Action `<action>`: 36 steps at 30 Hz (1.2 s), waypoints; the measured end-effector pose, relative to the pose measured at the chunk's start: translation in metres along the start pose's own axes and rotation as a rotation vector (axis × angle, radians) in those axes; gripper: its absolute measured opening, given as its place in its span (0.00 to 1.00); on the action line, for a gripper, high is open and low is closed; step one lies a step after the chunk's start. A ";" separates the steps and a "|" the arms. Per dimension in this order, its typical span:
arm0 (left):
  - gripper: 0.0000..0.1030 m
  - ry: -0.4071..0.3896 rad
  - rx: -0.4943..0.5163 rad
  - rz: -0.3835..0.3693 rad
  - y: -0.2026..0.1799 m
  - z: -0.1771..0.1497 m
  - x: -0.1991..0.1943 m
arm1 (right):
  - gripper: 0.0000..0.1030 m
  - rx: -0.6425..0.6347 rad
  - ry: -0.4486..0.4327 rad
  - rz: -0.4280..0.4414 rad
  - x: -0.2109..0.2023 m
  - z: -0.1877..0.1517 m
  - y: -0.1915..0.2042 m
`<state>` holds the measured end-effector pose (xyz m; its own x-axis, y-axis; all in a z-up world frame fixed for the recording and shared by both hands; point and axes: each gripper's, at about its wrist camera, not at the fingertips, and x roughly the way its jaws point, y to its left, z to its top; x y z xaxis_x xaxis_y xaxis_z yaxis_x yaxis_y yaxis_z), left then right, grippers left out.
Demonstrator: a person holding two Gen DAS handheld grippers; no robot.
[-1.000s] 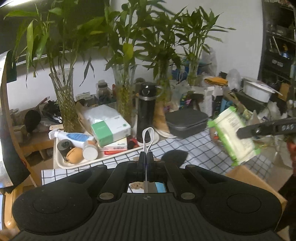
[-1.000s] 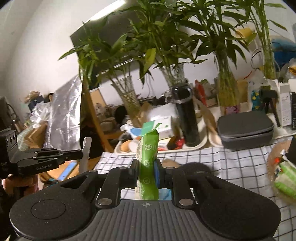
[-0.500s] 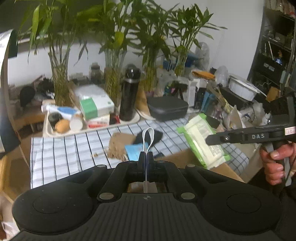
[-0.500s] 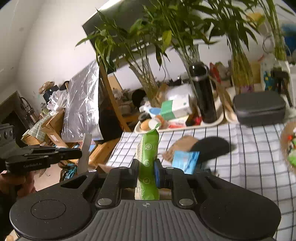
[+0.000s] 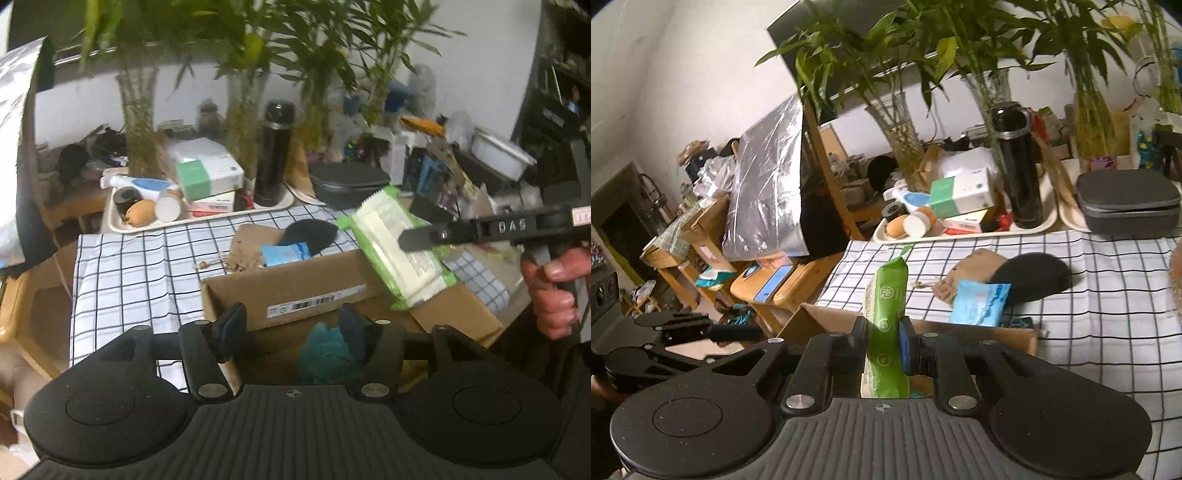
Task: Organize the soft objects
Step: 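Open left tool over the box while right tool releases the wipes pack inside, then move both open tools back over the remaining items on the cloth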
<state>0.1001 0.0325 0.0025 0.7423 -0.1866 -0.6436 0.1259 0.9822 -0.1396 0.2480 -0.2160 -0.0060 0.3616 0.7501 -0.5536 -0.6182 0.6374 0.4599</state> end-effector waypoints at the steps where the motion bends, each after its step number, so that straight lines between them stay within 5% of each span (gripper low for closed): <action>1: 0.54 -0.006 -0.017 0.001 0.004 -0.001 -0.003 | 0.19 -0.003 0.009 0.001 0.003 0.000 0.002; 7: 0.54 -0.031 -0.089 0.037 0.023 -0.004 -0.014 | 0.19 -0.011 0.064 0.046 0.021 -0.001 0.014; 11: 0.54 -0.038 -0.117 0.057 0.034 -0.006 -0.018 | 0.22 0.017 0.115 0.192 0.034 -0.001 0.024; 14: 0.54 -0.039 -0.126 0.060 0.039 -0.009 -0.019 | 0.42 0.032 0.099 0.243 0.032 0.002 0.027; 17: 0.54 -0.032 -0.122 0.069 0.041 -0.012 -0.018 | 0.52 0.022 0.077 0.207 0.029 0.004 0.027; 21: 0.54 -0.020 -0.111 0.076 0.040 -0.015 -0.013 | 0.84 0.011 0.053 0.145 0.026 0.004 0.025; 23: 0.54 -0.016 -0.109 0.074 0.040 -0.016 -0.011 | 0.91 0.010 0.031 0.114 0.023 0.004 0.021; 36: 0.54 -0.030 -0.106 0.052 0.038 -0.010 0.004 | 1.00 0.025 -0.020 -0.095 0.009 0.000 -0.006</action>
<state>0.1009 0.0694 -0.0129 0.7659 -0.1334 -0.6290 0.0176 0.9822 -0.1869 0.2555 -0.2128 -0.0136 0.4319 0.6894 -0.5816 -0.5632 0.7098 0.4231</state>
